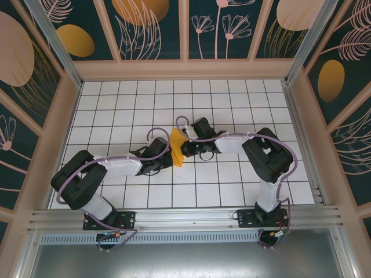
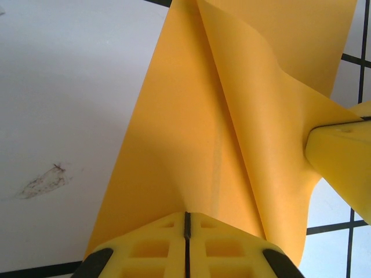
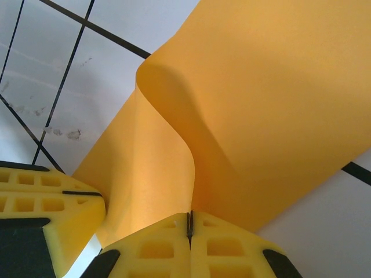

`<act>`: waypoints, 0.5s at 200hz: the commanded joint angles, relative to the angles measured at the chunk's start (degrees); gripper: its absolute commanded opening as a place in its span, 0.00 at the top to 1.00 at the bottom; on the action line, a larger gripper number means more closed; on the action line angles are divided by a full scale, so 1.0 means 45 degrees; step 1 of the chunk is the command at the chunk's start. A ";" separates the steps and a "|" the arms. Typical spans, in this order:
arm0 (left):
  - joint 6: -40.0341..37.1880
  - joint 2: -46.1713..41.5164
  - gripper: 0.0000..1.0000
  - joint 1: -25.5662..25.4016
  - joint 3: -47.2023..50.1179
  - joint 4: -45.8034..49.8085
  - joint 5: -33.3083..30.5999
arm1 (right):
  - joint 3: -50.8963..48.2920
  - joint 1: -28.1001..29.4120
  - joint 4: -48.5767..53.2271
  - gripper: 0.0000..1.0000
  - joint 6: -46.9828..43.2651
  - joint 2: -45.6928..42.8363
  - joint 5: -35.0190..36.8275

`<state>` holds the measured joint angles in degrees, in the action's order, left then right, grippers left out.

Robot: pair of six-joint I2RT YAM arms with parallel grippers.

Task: Fold a paper plane with a square sheet of paper (pick it up from the middle)
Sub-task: Fold the triangle a second time at the center of the table.

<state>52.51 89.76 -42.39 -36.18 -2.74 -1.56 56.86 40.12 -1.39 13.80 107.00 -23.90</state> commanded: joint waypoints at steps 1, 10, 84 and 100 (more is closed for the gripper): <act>-0.0321 0.0423 0.90 0.0030 0.0053 0.1254 -0.0223 | 0.0354 0.0035 0.0185 0.94 -0.0298 0.0269 0.0028; -0.0341 0.0441 0.90 0.0043 0.0033 0.1254 -0.0219 | 0.0372 0.0028 0.0188 0.94 -0.0323 0.0309 0.0027; -0.0375 0.0513 0.90 0.0035 0.0107 0.1254 -0.0182 | 0.0401 -0.0027 0.0153 0.94 -0.0271 0.0540 0.0232; -0.0370 0.0543 0.90 0.0042 0.0111 0.1259 -0.0182 | 0.0354 -0.0028 0.0128 0.94 -0.0248 0.0591 0.0249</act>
<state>52.07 89.93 -42.39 -36.23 -2.76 -1.56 57.36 40.12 -1.37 13.76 108.60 -23.83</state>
